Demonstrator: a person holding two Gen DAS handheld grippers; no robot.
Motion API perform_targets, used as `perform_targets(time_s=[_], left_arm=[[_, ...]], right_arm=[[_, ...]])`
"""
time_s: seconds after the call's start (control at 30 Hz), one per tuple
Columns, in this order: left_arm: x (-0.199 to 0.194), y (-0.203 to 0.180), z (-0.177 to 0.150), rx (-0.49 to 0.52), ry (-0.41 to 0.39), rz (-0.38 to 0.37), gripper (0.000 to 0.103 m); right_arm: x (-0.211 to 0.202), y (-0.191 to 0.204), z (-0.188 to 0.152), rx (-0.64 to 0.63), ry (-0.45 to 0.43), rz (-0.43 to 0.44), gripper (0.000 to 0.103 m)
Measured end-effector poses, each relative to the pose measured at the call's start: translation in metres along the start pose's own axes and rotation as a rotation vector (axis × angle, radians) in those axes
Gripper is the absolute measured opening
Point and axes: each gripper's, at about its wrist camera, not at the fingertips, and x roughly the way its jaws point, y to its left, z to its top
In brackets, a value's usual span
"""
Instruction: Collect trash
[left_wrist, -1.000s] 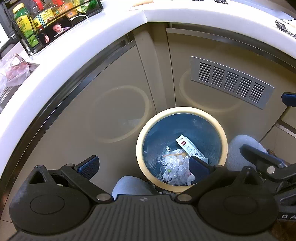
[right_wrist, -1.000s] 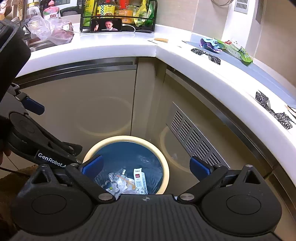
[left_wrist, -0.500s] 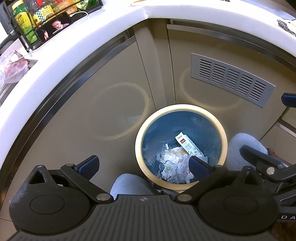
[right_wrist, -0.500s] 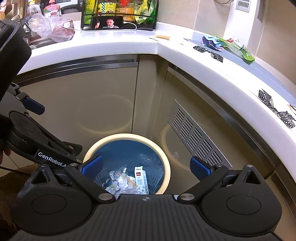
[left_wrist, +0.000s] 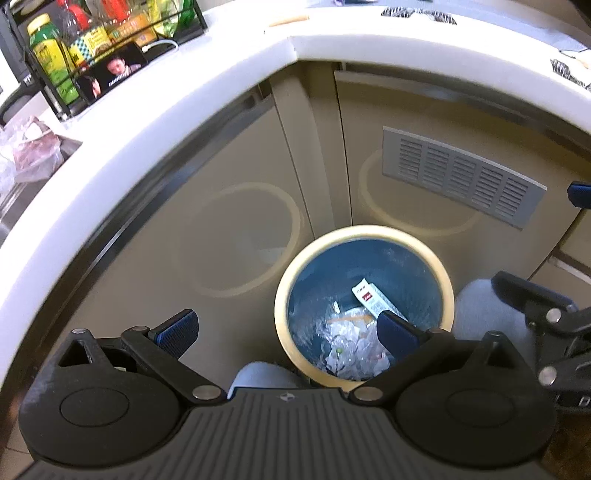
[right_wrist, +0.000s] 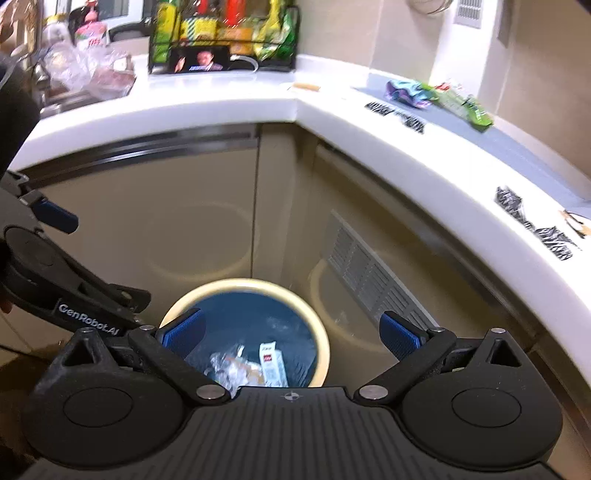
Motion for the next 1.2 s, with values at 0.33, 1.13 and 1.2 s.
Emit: perform_targets(time_s=[0.33, 1.13, 1.2], left_arm=[[-0.028, 0.018, 0.054, -0.031, -0.114, 0.002, 0.103], [-0.036, 0.052, 0.104, -0.156, -0.166, -0.015, 0.103], [-0.032, 0.060, 0.100, -0.185, -0.144, -0.023, 0.103]], right_arm=[[-0.022, -0.053, 0.032, 0.149, -0.098, -0.016, 0.101], [0.078, -0.209, 0.216, 0.167, -0.336, -0.385, 0.103], [0.117, -0.224, 0.233, 0.129, -0.266, -0.404, 0.103]])
